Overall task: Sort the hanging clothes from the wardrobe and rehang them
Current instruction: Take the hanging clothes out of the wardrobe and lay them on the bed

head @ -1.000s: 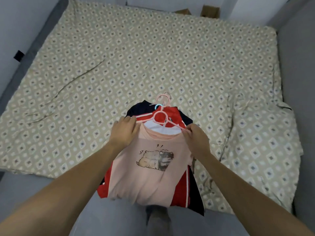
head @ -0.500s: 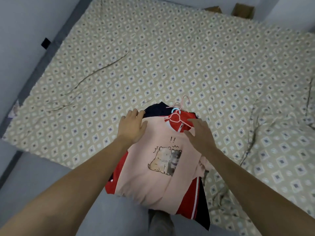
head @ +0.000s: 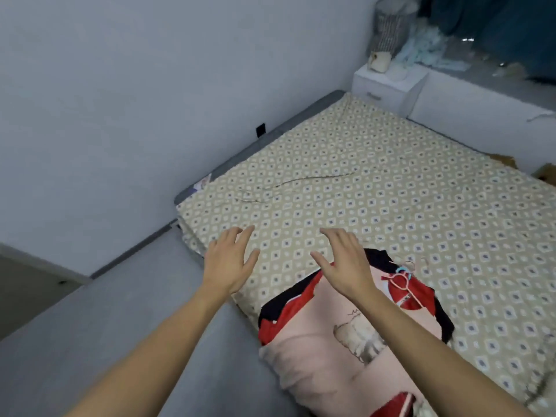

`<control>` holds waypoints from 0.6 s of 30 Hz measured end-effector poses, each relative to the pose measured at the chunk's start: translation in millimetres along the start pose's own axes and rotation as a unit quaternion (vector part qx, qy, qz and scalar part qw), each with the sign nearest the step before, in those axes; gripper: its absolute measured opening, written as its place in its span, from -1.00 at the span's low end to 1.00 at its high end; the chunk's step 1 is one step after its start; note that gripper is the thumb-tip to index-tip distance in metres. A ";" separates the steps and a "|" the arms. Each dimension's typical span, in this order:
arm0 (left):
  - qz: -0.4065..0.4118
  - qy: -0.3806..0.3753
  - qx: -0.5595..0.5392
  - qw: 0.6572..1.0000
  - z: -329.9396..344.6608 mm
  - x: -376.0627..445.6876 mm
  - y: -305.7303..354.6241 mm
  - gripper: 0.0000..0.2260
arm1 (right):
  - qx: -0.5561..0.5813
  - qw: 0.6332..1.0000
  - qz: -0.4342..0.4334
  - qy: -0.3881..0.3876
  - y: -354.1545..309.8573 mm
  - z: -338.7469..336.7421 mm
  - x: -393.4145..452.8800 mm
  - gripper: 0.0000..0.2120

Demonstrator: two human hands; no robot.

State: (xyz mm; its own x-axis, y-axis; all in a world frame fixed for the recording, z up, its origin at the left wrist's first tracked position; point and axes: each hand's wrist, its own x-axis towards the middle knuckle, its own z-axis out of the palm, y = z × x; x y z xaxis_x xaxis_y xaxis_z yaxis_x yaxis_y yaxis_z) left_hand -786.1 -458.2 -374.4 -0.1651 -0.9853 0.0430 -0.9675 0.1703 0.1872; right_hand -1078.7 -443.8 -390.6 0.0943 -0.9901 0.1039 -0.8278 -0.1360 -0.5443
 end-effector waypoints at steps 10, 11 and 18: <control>-0.229 0.085 0.057 0.968 -116.9 -242.1 -179.8 -0.39 | 0.020 0.962 -0.258 -0.085 -271.8 83.6 -34.6 -0.44; -0.253 0.091 0.061 0.961 -123.3 -267.6 -190.9 -0.39 | 0.026 0.955 -0.280 -0.098 -295.9 93.3 -41.7 -0.42; -0.433 0.140 0.084 0.887 -161.7 -437.2 -223.5 -0.39 | 0.051 0.877 -0.439 -0.189 -441.7 151.4 -105.5 -0.38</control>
State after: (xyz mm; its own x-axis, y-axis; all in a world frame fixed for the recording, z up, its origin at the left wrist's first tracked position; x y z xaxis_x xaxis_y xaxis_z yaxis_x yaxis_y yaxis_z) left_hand -466.7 -63.7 -276.4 0.6845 -0.7008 0.2009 -0.7272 -0.6758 0.1203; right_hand -639.3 -284.5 -287.2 0.8631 -0.4403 0.2475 -0.2920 -0.8348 -0.4667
